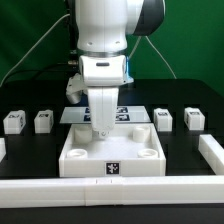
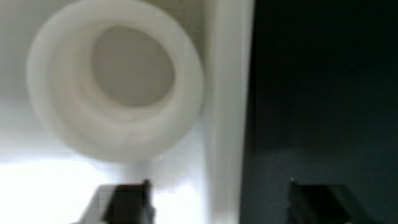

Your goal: Assemble one leg

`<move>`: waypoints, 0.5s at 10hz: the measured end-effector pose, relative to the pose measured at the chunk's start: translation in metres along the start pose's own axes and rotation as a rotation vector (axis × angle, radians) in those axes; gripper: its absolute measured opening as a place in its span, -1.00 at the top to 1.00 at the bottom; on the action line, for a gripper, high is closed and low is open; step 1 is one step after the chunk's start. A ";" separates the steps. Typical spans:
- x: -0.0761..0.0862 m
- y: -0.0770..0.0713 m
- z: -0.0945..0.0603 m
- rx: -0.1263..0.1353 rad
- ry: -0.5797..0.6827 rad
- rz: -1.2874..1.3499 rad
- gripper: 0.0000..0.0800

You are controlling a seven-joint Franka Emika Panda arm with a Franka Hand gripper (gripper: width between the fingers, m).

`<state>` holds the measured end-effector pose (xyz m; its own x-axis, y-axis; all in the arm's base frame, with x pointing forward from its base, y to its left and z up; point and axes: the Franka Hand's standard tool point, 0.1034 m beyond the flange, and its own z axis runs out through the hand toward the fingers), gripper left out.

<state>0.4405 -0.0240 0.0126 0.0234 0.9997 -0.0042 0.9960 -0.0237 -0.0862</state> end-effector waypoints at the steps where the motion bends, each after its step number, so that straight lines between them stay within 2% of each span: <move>1: 0.000 0.000 0.000 0.000 0.000 0.001 0.29; 2: -0.001 0.000 0.000 0.001 0.000 0.002 0.73; 5: -0.001 0.002 0.000 -0.008 0.000 0.003 0.84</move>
Offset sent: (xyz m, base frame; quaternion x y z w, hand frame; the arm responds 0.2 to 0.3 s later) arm 0.0000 0.0000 0.0000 0.0000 0.0000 0.0000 1.0000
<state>0.4422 -0.0251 0.0128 0.0264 0.9996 -0.0041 0.9966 -0.0267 -0.0782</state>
